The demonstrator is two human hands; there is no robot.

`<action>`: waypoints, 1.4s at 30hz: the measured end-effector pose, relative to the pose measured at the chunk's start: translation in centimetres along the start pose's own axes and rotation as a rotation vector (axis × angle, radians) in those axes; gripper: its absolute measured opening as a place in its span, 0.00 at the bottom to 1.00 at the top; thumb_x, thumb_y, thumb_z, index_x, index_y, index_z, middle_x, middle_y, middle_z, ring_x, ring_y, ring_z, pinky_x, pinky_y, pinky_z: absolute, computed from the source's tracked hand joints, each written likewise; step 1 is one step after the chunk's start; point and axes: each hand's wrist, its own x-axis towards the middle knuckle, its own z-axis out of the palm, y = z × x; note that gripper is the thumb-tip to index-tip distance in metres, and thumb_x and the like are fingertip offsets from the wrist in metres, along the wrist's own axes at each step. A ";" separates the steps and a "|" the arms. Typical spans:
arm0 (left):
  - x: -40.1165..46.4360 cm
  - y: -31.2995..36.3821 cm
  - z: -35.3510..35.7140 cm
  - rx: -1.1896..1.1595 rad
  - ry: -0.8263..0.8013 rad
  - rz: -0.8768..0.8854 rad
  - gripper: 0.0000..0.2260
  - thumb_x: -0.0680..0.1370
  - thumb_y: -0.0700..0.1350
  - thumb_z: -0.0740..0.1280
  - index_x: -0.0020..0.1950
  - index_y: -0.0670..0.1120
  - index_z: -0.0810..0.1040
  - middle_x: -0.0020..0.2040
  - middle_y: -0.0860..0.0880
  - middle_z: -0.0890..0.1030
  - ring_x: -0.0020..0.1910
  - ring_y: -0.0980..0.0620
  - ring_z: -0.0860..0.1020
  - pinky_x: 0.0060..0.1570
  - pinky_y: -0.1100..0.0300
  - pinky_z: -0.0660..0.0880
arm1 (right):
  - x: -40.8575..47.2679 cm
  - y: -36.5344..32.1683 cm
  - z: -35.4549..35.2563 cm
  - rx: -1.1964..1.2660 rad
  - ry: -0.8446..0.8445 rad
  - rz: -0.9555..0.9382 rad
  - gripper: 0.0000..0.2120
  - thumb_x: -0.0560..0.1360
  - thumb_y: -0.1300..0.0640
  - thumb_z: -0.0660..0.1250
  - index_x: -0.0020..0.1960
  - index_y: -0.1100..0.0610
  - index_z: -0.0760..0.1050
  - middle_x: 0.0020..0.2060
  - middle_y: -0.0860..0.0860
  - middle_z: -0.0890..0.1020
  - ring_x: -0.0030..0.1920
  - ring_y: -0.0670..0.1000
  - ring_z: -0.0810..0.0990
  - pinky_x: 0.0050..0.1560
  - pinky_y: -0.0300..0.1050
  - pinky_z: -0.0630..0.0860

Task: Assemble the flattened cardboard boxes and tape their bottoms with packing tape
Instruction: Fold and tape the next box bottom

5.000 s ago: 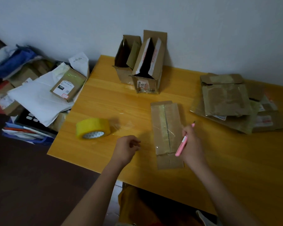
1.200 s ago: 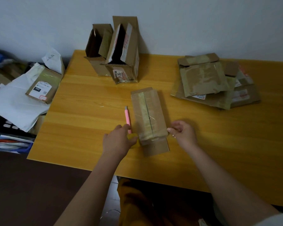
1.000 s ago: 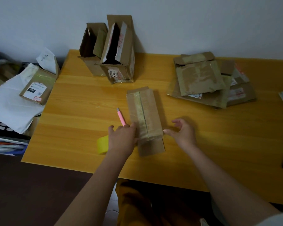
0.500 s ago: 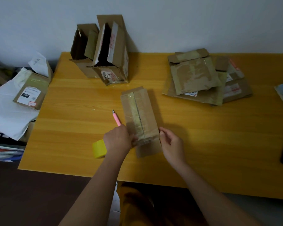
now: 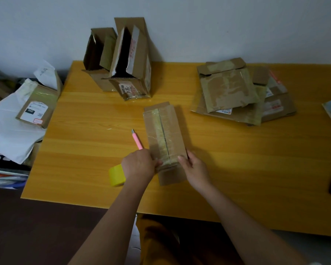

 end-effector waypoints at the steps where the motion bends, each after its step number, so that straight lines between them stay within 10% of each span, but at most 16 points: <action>1: 0.0 0.0 0.0 -0.001 0.004 0.001 0.18 0.75 0.64 0.66 0.49 0.50 0.79 0.46 0.50 0.82 0.44 0.49 0.80 0.35 0.58 0.68 | 0.0 0.0 0.1 -0.021 0.012 -0.014 0.22 0.82 0.50 0.60 0.74 0.53 0.66 0.63 0.48 0.77 0.61 0.49 0.77 0.56 0.41 0.74; 22: -1.2 -3.5 -0.6 -0.143 0.027 0.232 0.27 0.69 0.69 0.67 0.63 0.58 0.76 0.59 0.56 0.81 0.54 0.51 0.79 0.38 0.59 0.71 | 0.8 -2.1 0.2 -0.079 0.068 0.027 0.13 0.81 0.61 0.61 0.65 0.60 0.76 0.55 0.56 0.82 0.54 0.56 0.79 0.57 0.58 0.76; 30: -0.8 -3.5 0.2 -0.178 -0.062 0.183 0.25 0.72 0.69 0.65 0.63 0.57 0.78 0.57 0.52 0.80 0.51 0.49 0.79 0.38 0.58 0.71 | 2.0 -2.0 -2.2 -0.166 0.172 0.000 0.17 0.79 0.70 0.59 0.65 0.62 0.76 0.62 0.56 0.80 0.63 0.54 0.77 0.60 0.42 0.72; 36: -1.2 -1.8 0.6 -0.114 0.005 0.117 0.22 0.73 0.67 0.64 0.58 0.54 0.81 0.51 0.50 0.82 0.48 0.47 0.81 0.40 0.57 0.77 | 1.9 -2.1 0.5 -0.179 0.115 -0.068 0.27 0.81 0.49 0.62 0.76 0.58 0.62 0.69 0.55 0.73 0.68 0.55 0.72 0.63 0.43 0.70; 42: -1.4 -3.8 0.4 -0.232 -0.048 0.089 0.30 0.72 0.74 0.58 0.58 0.52 0.79 0.48 0.51 0.79 0.46 0.48 0.79 0.38 0.57 0.71 | 2.1 -1.5 2.1 -0.155 0.174 -0.086 0.31 0.78 0.57 0.67 0.77 0.58 0.59 0.66 0.56 0.76 0.64 0.54 0.75 0.57 0.36 0.68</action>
